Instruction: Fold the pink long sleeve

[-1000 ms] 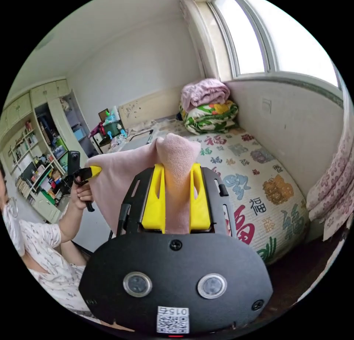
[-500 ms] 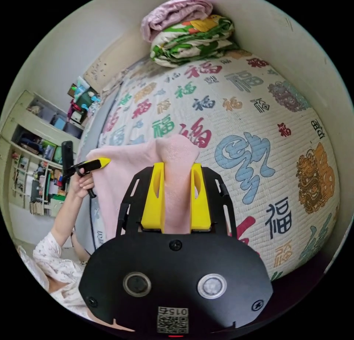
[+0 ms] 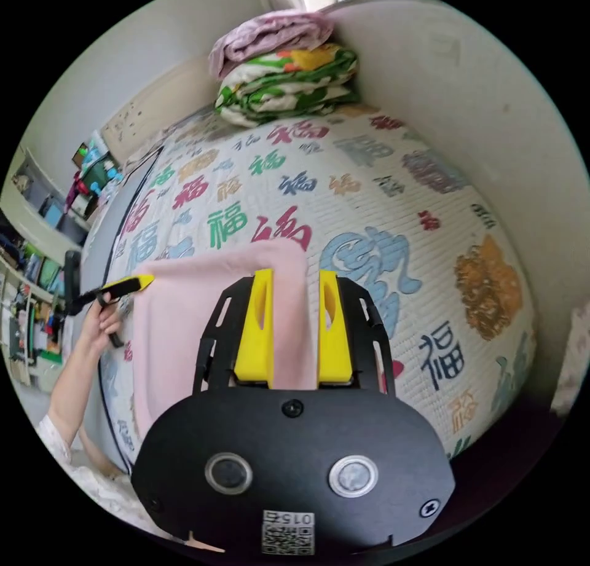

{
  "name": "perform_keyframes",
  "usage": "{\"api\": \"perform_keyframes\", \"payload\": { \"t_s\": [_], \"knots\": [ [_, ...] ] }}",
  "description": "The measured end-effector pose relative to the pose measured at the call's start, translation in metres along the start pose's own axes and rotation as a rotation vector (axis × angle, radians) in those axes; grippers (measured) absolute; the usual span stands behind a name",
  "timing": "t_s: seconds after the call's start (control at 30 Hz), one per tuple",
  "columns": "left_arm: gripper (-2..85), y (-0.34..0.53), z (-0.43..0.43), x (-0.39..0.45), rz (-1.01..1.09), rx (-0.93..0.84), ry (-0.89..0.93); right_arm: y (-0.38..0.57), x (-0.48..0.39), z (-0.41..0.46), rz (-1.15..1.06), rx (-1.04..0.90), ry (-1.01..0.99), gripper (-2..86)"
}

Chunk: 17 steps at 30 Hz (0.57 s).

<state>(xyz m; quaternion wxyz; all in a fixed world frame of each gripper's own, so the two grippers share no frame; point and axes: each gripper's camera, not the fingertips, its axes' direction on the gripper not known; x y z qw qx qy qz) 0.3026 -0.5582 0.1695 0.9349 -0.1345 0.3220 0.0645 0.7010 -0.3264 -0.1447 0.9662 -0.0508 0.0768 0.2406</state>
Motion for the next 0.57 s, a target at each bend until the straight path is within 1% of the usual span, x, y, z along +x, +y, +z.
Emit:
{"api": "perform_keyframes", "payload": {
  "t_s": [0.07, 0.1, 0.13, 0.17, 0.2, 0.23, 0.27, 0.33, 0.37, 0.43, 0.47, 0.53, 0.57],
  "knots": [
    [7.2, 0.037, -0.029, 0.022, 0.012, 0.074, -0.093, 0.031, -0.015, -0.013, -0.022, 0.094, 0.074, 8.2],
    [6.4, 0.064, -0.054, 0.04, 0.03, 0.139, -0.137, 0.058, -0.031, -0.026, -0.05, 0.195, 0.137, 6.8],
    [5.8, 0.094, -0.081, 0.057, 0.066, 0.2, -0.137, 0.088, -0.05, -0.038, -0.085, 0.314, 0.183, 4.8],
    [5.7, 0.11, -0.096, 0.066, 0.083, 0.228, -0.131, 0.104, -0.06, -0.044, -0.106, 0.364, 0.193, 3.5],
    [5.5, 0.145, -0.125, 0.082, 0.108, 0.285, -0.126, 0.134, -0.082, -0.051, -0.156, 0.441, 0.183, 1.7],
    [5.4, 0.184, -0.155, 0.098, 0.141, 0.345, -0.115, 0.161, -0.103, -0.053, -0.207, 0.48, 0.143, 0.7],
    [5.3, 0.205, -0.169, 0.105, 0.162, 0.37, -0.106, 0.173, -0.114, -0.053, -0.23, 0.487, 0.119, 0.5],
    [4.9, 0.293, -0.22, 0.131, 0.242, 0.431, -0.103, 0.22, -0.157, -0.047, -0.244, 0.471, 0.008, -0.1],
    [4.9, 0.316, -0.231, 0.135, 0.25, 0.436, -0.107, 0.232, -0.167, -0.045, -0.24, 0.46, -0.032, -0.2],
    [4.7, 0.413, -0.272, 0.146, 0.263, 0.423, -0.113, 0.291, -0.212, -0.041, -0.267, 0.443, -0.208, -0.4],
    [4.7, 0.439, -0.282, 0.148, 0.269, 0.419, -0.123, 0.308, -0.224, -0.041, -0.284, 0.448, -0.243, -0.4],
    [4.6, 0.549, -0.322, 0.152, 0.245, 0.432, -0.194, 0.383, -0.273, -0.044, -0.372, 0.475, -0.385, -0.5],
    [4.5, 0.577, -0.331, 0.152, 0.238, 0.435, -0.21, 0.404, -0.286, -0.045, -0.405, 0.477, -0.428, -0.5]
  ]
}}
